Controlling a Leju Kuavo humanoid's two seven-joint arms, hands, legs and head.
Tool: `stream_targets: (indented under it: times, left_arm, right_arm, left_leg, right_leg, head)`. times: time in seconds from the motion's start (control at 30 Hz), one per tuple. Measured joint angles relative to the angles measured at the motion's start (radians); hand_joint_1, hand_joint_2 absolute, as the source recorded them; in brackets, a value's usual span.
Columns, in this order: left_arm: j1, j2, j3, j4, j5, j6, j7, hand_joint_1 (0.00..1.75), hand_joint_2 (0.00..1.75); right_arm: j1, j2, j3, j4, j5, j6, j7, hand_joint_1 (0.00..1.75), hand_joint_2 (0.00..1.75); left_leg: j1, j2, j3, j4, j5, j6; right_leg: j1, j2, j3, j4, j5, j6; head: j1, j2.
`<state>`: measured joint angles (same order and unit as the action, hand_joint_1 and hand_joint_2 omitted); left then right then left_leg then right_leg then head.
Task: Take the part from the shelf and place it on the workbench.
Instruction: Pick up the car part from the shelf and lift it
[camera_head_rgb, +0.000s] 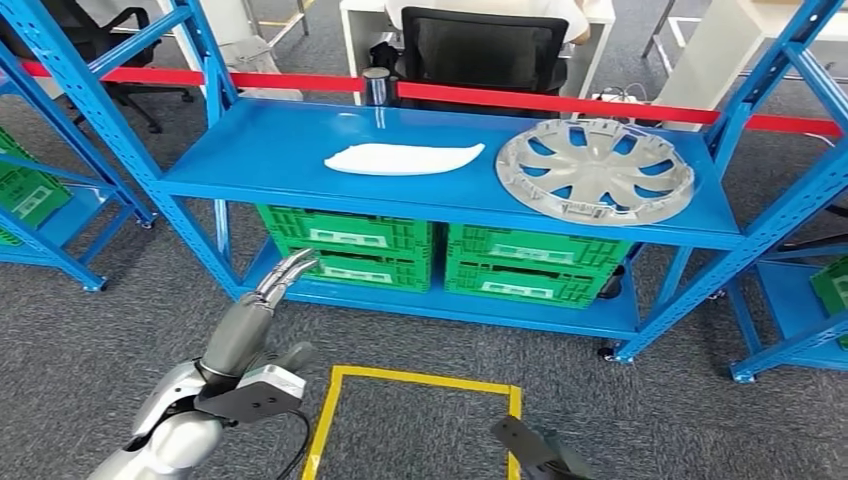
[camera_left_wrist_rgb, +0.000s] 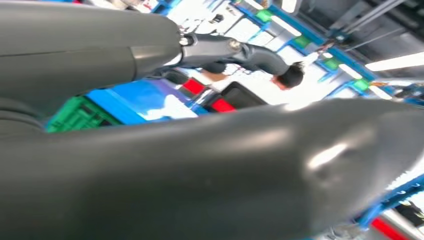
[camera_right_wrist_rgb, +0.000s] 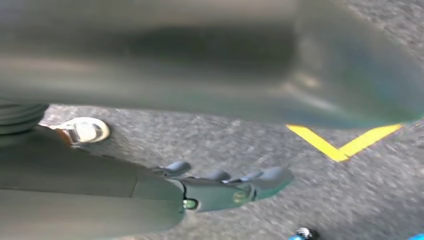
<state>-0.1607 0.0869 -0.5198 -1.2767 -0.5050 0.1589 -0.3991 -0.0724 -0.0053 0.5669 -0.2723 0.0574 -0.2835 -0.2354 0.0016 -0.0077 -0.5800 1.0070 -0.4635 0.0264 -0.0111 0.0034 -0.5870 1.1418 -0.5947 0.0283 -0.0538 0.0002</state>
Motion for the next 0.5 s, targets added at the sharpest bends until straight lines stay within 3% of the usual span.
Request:
stream_targets:
  times: [0.07, 0.1, 0.13, 0.2, 0.27, 0.3, 0.43, 0.5]
  left_arm:
    - [0.007, 0.0, 0.001, -0.011, 0.002, -0.008, 0.0, 0.0, 0.0]
    - [0.011, 0.0, 0.001, -0.016, 0.003, -0.011, 0.0, 0.0, 0.0]
    - [0.015, 0.0, 0.001, -0.021, 0.003, -0.013, 0.0, 0.0, 0.0]
    - [0.02, 0.0, 0.002, -0.031, 0.003, -0.019, 0.0, 0.0, 0.0]
    - [0.022, -0.001, 0.002, -0.041, 0.001, -0.026, 0.0, 0.0, 0.0]
    - [0.024, -0.001, 0.002, -0.047, -0.001, -0.031, 0.0, 0.0, 0.0]
    - [0.033, -0.001, 0.002, -0.079, -0.011, -0.046, 0.001, 0.0, 0.0]
    - [0.036, 0.0, 0.002, -0.089, -0.013, -0.049, 0.001, 0.0, 0.0]
  right_arm:
    - [0.003, 0.0, 0.0, 0.0, 0.001, 0.0, 0.001, 0.0, 0.0]
    - [0.006, 0.0, 0.0, 0.0, 0.001, 0.0, 0.001, 0.0, 0.0]
    - [0.007, 0.0, 0.0, 0.0, 0.001, 0.0, 0.001, 0.0, 0.0]
    - [0.008, -0.001, 0.0, 0.0, 0.001, 0.0, 0.001, 0.0, 0.0]
    - [0.007, -0.002, 0.0, 0.0, -0.001, 0.0, 0.002, 0.0, 0.0]
    - [0.008, -0.002, 0.0, 0.0, -0.004, -0.001, 0.002, 0.0, 0.0]
    - [0.013, -0.002, 0.0, -0.001, -0.015, -0.012, -0.002, 0.0, 0.0]
    - [0.014, -0.002, 0.0, -0.001, -0.017, -0.015, -0.002, 0.0, 0.0]
  left_leg:
    - [-0.001, 0.0, 0.007, 0.0, -0.008, 0.005]
    - [-0.001, 0.0, 0.011, 0.0, -0.013, 0.005]
    - [-0.001, -0.001, 0.018, 0.001, -0.019, 0.004]
    - [-0.001, -0.002, 0.036, 0.001, -0.033, -0.001]
    - [-0.005, -0.003, 0.049, 0.003, -0.048, -0.01]
    - [-0.006, -0.003, 0.051, 0.003, -0.053, -0.016]
    - [-0.003, -0.002, 0.054, 0.017, -0.073, -0.04]
    - [0.0, 0.0, 0.011, 0.113, -0.118, -0.05]
  right_leg:
    - [-0.001, 0.0, -0.084, 0.132, -0.04, 0.004]
    - [-0.001, 0.0, -0.11, 0.16, -0.034, 0.005]
    - [-0.001, 0.0, -0.118, 0.15, -0.007, 0.006]
    - [-0.002, -0.001, -0.079, 0.028, 0.086, 0.003]
    - [0.0, -0.001, -0.03, -0.088, 0.136, -0.004]
    - [0.002, -0.001, -0.018, -0.112, 0.138, -0.01]
    - [0.002, 0.0, -0.005, -0.123, 0.126, -0.037]
    - [-0.001, -0.001, 0.008, -0.128, 0.12, -0.046]
  head:
    - [0.0, 0.0]
    - [0.001, 0.0]
    - [0.001, 0.0]
    - [0.001, 0.0]
    - [0.0, 0.0]
    - [0.0, 0.0]
    - [-0.001, 0.0]
    - [-0.002, 0.0]
